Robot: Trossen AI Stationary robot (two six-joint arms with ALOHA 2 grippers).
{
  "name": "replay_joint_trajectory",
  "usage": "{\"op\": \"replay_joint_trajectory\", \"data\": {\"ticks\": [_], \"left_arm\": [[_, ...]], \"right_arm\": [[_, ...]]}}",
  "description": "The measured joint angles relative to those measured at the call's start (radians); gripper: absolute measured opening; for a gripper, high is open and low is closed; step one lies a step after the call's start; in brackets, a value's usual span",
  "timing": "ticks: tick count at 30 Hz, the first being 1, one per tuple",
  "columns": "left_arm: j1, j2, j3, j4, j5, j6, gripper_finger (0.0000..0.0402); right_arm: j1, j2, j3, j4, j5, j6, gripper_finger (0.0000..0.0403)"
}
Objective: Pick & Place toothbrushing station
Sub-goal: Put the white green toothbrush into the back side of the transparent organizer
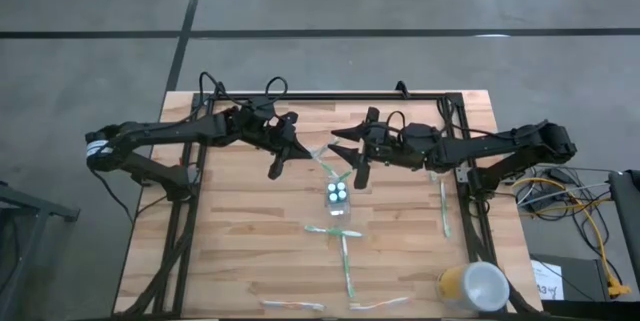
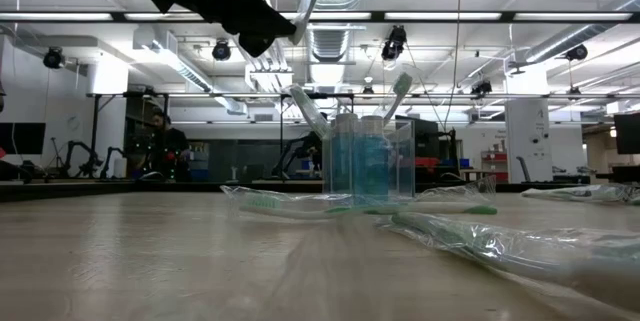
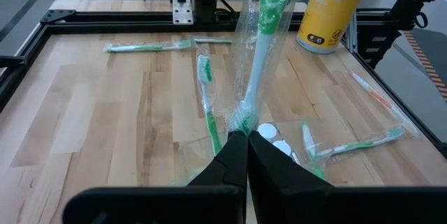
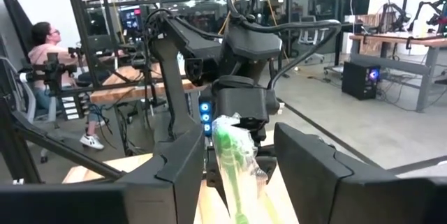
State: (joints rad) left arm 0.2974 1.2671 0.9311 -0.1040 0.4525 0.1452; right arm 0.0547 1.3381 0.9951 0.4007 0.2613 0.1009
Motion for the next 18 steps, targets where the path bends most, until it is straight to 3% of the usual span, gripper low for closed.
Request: {"op": "replay_joint_trajectory", "data": {"ticks": [18], "left_arm": [[0.000,0.000,0.000,0.000,0.003,-0.009,0.0005]], "right_arm": [[0.000,-0.023,0.000,0.000,0.000,-0.052,0.0127]]}}
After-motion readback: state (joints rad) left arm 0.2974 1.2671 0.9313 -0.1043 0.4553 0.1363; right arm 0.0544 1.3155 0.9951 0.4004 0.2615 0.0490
